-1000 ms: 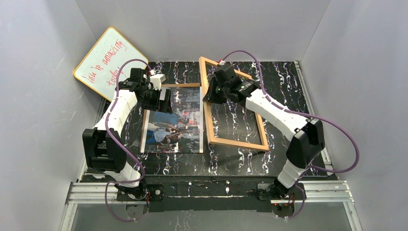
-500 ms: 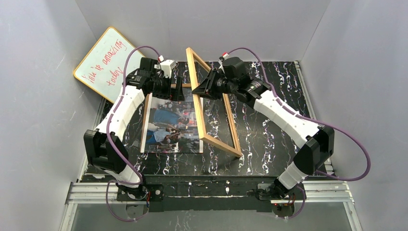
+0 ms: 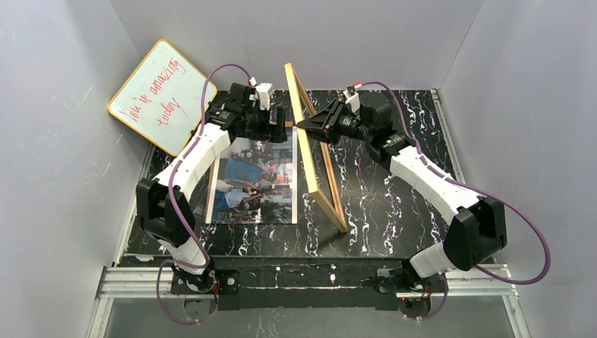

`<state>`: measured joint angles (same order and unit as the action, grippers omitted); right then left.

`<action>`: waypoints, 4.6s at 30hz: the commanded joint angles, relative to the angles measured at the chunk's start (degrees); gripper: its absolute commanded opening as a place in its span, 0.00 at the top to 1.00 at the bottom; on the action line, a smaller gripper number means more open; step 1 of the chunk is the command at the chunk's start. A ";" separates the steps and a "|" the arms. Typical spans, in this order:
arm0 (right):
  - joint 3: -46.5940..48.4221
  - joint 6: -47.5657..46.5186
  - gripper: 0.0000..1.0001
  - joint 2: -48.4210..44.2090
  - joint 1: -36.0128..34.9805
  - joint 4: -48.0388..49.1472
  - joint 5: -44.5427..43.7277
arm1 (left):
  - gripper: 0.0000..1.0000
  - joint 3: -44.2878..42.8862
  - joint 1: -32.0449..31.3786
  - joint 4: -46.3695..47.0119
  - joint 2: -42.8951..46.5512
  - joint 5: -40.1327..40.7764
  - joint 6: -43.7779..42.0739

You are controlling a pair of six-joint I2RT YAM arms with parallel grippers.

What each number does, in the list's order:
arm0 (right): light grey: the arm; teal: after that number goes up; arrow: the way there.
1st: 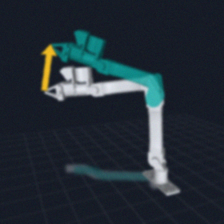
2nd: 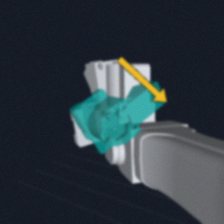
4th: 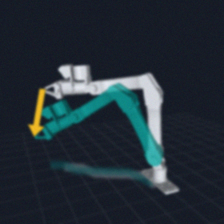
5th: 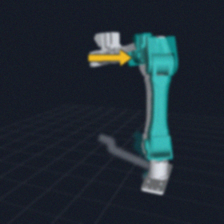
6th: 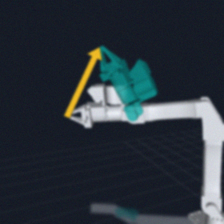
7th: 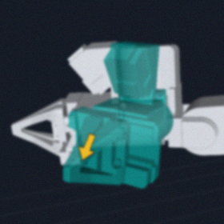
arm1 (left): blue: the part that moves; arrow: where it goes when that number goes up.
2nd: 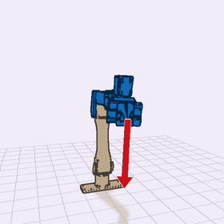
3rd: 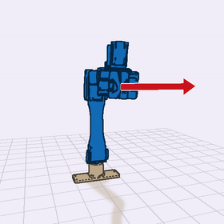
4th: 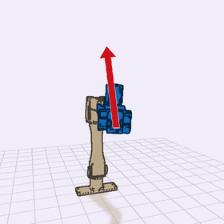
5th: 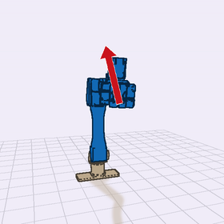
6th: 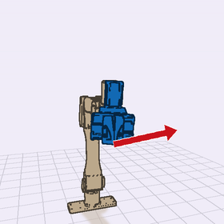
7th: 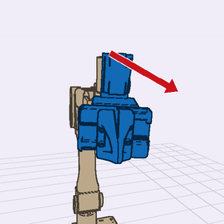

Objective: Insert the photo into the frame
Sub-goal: Turn over the photo frame at the center of the board.

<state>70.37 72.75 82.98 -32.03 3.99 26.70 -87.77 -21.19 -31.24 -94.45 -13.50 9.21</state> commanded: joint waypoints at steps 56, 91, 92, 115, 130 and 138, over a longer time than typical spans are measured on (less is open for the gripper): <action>27.87 -52.98 0.99 -4.59 9.88 -58.94 -38.97 | 0.02 -5.36 -13.23 -0.22 -15.82 21.84 -15.41; -8.77 -33.18 0.99 -12.13 27.35 -12.19 4.34 | 0.02 14.41 -2.32 5.83 -9.03 29.48 -18.30; -9.02 -34.08 0.99 -12.06 27.37 -13.02 4.07 | 0.02 14.54 -2.28 5.96 -9.46 31.08 -18.47; -16.06 -51.73 0.65 -6.67 27.46 -31.08 -15.10 | 0.02 17.03 -2.28 7.62 -12.79 37.24 -22.22; -16.01 -51.60 0.64 -0.60 27.06 -32.26 -21.16 | 0.02 16.88 -2.36 7.60 -12.04 35.60 -22.68; -15.03 -52.31 0.62 5.28 24.29 -31.58 -25.59 | 0.02 16.56 -2.36 7.56 -11.74 35.43 -23.16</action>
<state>54.50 20.82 86.43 -6.09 -29.67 4.14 -71.99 -23.38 -22.26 -107.46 23.55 -13.93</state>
